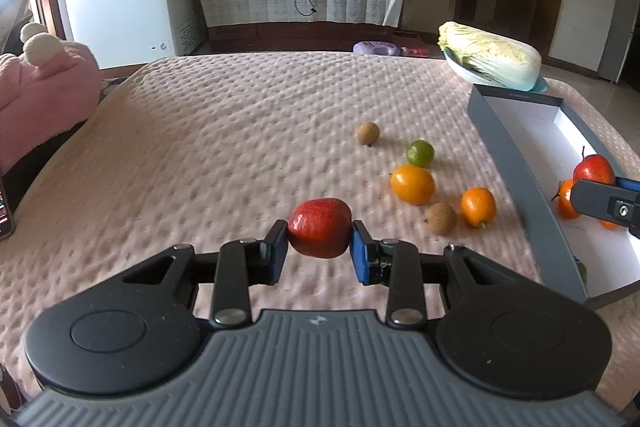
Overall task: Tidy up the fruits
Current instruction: 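Carry both red apples toward the white box with both grippers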
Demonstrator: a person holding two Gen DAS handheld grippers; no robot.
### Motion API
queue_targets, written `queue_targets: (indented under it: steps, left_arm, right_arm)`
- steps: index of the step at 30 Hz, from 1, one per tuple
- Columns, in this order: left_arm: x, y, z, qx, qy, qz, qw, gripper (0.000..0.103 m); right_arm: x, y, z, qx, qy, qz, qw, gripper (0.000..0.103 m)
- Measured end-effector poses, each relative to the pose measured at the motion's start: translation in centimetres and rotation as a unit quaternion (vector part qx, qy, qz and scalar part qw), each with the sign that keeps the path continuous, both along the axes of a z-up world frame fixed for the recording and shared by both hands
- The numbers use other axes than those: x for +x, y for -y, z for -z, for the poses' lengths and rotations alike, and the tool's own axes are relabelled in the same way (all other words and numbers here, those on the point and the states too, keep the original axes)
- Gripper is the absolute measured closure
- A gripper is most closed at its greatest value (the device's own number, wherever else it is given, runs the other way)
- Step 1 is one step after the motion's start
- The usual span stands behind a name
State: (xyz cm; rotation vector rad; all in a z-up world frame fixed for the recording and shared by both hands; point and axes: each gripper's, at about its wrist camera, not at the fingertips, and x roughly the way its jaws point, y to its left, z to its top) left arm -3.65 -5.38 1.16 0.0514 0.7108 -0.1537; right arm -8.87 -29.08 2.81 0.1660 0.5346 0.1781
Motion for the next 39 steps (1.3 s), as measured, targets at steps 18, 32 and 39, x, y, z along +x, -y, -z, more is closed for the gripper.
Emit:
queue_targets:
  steps: [18, 32, 39]
  left_arm:
    - [-0.5, 4.1, -0.1, -0.006, 0.005, 0.04, 0.9992, 0.064]
    - [-1.4, 8.0, 0.0, -0.001, 0.014, 0.079, 0.9968, 0.064]
    - [-1.6, 8.7, -0.3, -0.01, 0.018, 0.092, 0.9956, 0.064]
  right_arm:
    - [-1.7, 3.8, -0.2, -0.006, -0.003, 0.041, 0.999, 0.071]
    - [-2.6, 7.1, 0.3, -0.004, -0.013, 0.081, 0.997, 0.071]
    - [-2.3, 7.6, 0.5, -0.007, -0.02, 0.091, 0.996, 0.071]
